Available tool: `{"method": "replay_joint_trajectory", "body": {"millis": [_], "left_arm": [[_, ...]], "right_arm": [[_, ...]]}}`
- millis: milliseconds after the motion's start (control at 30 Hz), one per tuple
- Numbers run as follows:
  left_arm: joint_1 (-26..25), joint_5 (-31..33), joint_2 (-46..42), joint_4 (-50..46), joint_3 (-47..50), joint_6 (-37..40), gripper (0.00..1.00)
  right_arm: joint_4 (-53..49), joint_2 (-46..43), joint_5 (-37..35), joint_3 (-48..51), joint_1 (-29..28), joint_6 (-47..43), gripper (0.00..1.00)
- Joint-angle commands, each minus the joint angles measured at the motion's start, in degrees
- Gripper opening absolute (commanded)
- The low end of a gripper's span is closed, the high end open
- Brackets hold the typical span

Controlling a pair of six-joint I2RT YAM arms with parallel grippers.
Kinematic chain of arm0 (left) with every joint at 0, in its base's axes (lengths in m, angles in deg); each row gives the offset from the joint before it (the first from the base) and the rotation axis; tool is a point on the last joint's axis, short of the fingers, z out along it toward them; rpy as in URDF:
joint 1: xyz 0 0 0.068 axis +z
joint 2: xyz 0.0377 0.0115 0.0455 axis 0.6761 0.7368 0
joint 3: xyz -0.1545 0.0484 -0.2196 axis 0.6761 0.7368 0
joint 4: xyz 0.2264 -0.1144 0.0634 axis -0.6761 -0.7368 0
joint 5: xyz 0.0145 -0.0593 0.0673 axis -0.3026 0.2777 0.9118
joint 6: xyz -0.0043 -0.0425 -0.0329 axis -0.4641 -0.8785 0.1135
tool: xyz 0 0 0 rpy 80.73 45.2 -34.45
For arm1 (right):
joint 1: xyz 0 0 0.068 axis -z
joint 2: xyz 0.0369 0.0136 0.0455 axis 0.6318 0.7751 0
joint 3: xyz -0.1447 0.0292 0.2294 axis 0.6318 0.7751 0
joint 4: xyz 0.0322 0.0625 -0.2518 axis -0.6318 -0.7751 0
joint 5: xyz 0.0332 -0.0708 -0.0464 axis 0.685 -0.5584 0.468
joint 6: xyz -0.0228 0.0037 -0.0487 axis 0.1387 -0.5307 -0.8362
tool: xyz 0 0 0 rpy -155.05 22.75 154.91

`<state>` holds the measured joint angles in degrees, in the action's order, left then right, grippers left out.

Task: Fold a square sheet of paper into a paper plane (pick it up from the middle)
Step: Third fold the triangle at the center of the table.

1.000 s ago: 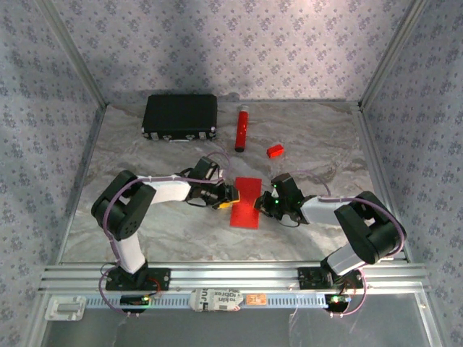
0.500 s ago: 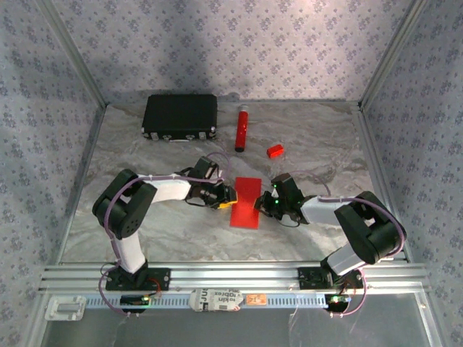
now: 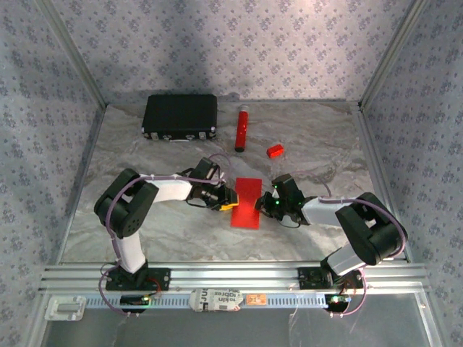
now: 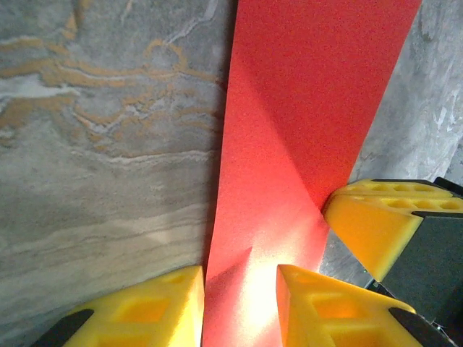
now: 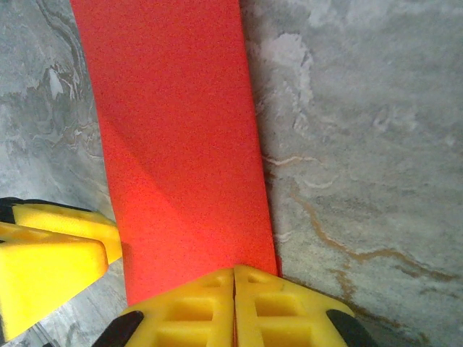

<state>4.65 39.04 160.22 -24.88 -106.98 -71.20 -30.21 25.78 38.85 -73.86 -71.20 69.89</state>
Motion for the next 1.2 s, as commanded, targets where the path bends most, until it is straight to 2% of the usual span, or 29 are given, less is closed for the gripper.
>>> {"method": "replay_joint_trajectory", "body": {"millis": [0,467,800,900,1067,1167], "left_arm": [[-0.3,-1.7,0.9,0.0,-0.4,-0.4,0.30],[0.3,-3.1,0.6,5.7,1.5,-3.5,0.27],[0.6,-2.1,-0.3,5.4,2.6,-4.2,0.09],[0.9,-1.0,-1.6,4.7,3.3,-4.5,0.04],[1.8,-0.8,-4.3,5.0,5.6,-6.1,0.02],[2.2,-1.0,-5.9,5.6,6.8,-7.4,0.02]], "right_arm": [[-2.8,-0.1,-0.8,1.5,0.4,-0.9,0.09],[-2.5,-0.1,-0.2,1.6,0.8,-1.2,0.09],[-1.5,-0.9,1.4,1.1,0.8,-2.9,0.12],[-2.5,-3.6,1.0,0.3,0.3,-5.0,0.17],[-10.7,-11.2,-4.5,-2.3,-2.3,-11.3,0.39],[-15.6,-14.5,-8.5,-4.4,-5.6,-16.5,0.47]]}}
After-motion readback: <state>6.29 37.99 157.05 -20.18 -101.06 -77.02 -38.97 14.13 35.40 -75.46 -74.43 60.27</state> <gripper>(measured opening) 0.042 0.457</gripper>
